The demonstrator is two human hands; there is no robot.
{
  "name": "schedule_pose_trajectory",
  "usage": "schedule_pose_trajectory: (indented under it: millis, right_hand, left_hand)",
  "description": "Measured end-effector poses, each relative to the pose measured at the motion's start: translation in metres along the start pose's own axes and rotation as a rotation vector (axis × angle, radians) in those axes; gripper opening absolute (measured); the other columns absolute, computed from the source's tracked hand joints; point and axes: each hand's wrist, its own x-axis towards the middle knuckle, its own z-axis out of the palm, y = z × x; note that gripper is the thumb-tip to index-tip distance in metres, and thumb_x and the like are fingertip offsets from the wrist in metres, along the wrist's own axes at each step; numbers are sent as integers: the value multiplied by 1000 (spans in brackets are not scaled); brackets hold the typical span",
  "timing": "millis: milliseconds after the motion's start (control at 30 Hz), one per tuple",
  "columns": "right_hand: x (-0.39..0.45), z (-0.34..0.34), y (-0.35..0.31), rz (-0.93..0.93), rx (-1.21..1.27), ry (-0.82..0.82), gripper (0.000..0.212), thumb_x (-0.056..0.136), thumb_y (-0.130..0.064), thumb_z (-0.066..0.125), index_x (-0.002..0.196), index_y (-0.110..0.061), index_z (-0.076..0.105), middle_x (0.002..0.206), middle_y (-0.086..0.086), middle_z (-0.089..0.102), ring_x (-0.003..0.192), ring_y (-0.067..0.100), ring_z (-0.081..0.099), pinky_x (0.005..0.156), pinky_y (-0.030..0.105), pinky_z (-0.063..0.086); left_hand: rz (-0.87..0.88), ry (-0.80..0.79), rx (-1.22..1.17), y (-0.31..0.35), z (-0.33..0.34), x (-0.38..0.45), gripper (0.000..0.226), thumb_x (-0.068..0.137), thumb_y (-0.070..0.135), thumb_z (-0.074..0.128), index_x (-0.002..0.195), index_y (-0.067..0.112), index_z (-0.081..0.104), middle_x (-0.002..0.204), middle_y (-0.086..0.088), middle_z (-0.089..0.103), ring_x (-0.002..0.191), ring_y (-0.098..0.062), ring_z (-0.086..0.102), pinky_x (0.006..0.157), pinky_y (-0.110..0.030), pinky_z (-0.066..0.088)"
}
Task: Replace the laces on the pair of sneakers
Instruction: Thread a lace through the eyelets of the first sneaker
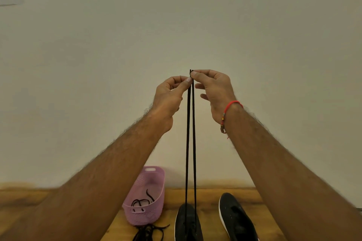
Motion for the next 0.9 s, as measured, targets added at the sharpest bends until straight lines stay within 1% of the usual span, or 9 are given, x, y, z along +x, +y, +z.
schedule_pose_trajectory:
  millis: [267,433,500,600,633,733,800,867,900]
  right_hand:
    - [1,-1,7,-3,0,-43,12,89,-27,71,99,-21,74,104,-4,74,100,17,68,80,33,49]
    - [-2,-8,24,-7,-1,-80,16,94,-26,65,107,-18,68,97,-4,77,89,13,73,83,38,47]
    - [-5,-14,38,2,-23,-94,16,95,-29,64,109,-20,67,93,-5,77,87,14,74,85,39,49]
    - [-16,-26,73,39,-74,-106,13,94,-30,66,105,-23,69,90,-4,77,79,14,71,85,36,53]
    - [-22,-30,88,55,-96,-111,12,94,-29,67,104,-23,69,89,-3,77,77,14,70,82,34,53]
    - [-43,-45,138,129,-164,-117,12,93,-26,69,104,-22,67,87,-2,77,74,13,70,72,24,51]
    - [-61,-55,174,187,-215,-126,8,92,-23,70,99,-20,69,85,-2,77,72,11,69,66,17,51]
    - [-81,-65,210,250,-252,-142,4,92,-20,70,95,-18,71,83,-1,76,71,9,68,65,15,52]
    - [-92,-69,229,285,-267,-150,3,91,-19,71,94,-18,72,82,-2,76,71,8,68,66,16,52]
  left_hand:
    - [26,-1,49,-7,-3,-1,21,91,47,71,105,31,72,105,19,68,87,-9,55,70,-29,41]
    - [22,-39,87,-23,-10,-5,19,93,45,69,105,30,70,105,17,74,85,-9,59,73,-31,41]
    - [34,-45,116,-36,-15,-8,17,96,42,66,106,29,68,99,17,76,81,-3,62,73,-29,42]
    - [41,0,162,-69,-23,-16,13,99,36,64,108,27,66,90,13,77,72,8,64,69,-22,44]
    - [36,22,177,-84,-26,-19,13,99,34,64,110,27,65,88,11,77,74,8,65,69,-21,45]
    - [38,67,250,-136,-38,-35,9,100,26,63,109,24,62,86,4,76,77,-4,70,69,-21,52]
    - [38,70,336,-177,-46,-50,5,101,20,61,105,22,63,85,2,73,70,-10,70,65,-23,56]
    - [6,45,444,-219,-52,-69,7,100,18,62,102,22,68,82,5,71,62,-10,67,58,-22,54]
    - [-21,22,500,-240,-55,-78,8,99,19,64,103,21,70,81,8,70,61,-9,65,58,-20,52]
